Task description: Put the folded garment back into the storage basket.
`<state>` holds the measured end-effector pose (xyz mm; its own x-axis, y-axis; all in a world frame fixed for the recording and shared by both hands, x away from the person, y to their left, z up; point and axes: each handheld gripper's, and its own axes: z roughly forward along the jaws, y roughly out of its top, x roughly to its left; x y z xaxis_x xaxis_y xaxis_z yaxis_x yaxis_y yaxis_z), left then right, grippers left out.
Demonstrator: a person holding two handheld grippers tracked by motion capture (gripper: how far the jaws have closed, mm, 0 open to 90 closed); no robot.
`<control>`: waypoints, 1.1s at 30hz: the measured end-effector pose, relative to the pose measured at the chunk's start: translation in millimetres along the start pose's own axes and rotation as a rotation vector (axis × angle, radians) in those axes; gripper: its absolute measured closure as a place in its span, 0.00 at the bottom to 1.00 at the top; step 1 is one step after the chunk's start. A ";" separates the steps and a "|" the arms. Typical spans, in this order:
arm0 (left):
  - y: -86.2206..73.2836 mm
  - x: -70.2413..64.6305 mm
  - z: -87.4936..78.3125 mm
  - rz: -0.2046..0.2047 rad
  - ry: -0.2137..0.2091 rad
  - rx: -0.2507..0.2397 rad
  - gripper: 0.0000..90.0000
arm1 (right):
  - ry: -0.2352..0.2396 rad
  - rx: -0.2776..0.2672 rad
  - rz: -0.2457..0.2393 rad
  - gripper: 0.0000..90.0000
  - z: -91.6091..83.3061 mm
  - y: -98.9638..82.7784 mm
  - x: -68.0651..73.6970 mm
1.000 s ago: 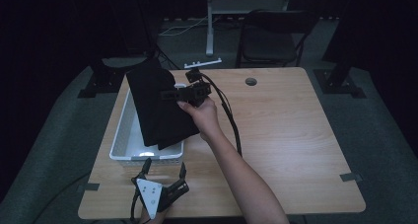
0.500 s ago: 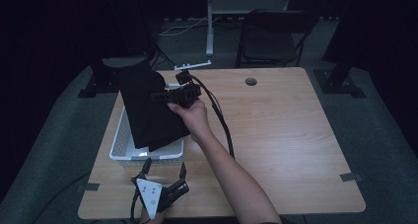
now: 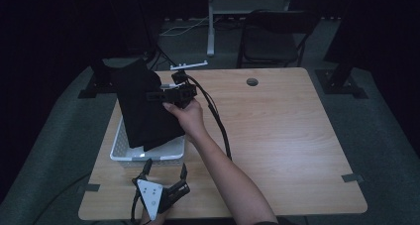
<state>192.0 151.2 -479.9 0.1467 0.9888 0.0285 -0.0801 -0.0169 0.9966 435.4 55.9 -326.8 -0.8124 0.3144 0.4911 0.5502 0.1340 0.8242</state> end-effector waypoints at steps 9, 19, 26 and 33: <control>0.0 0.1 -0.2 0.000 0.000 -0.001 0.02 | -0.020 -0.010 0.016 0.76 5.6 -3.6 -7.0; -0.1 0.1 -0.3 -0.001 -0.001 -0.003 0.02 | -0.048 0.003 0.047 0.76 12.1 -12.4 -19.6; -0.1 0.1 -0.4 -0.001 -0.001 -0.003 0.02 | -0.053 0.012 0.051 0.76 18.5 -18.3 -20.8; -0.1 0.3 -0.4 -0.001 -0.007 -0.002 0.02 | -0.057 -0.001 0.073 0.76 19.8 -25.9 -25.3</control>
<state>191.7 151.5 -480.0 0.1539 0.9877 0.0279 -0.0823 -0.0153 0.9965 445.6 63.1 -366.1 -0.7580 0.3765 0.5327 0.6069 0.1077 0.7875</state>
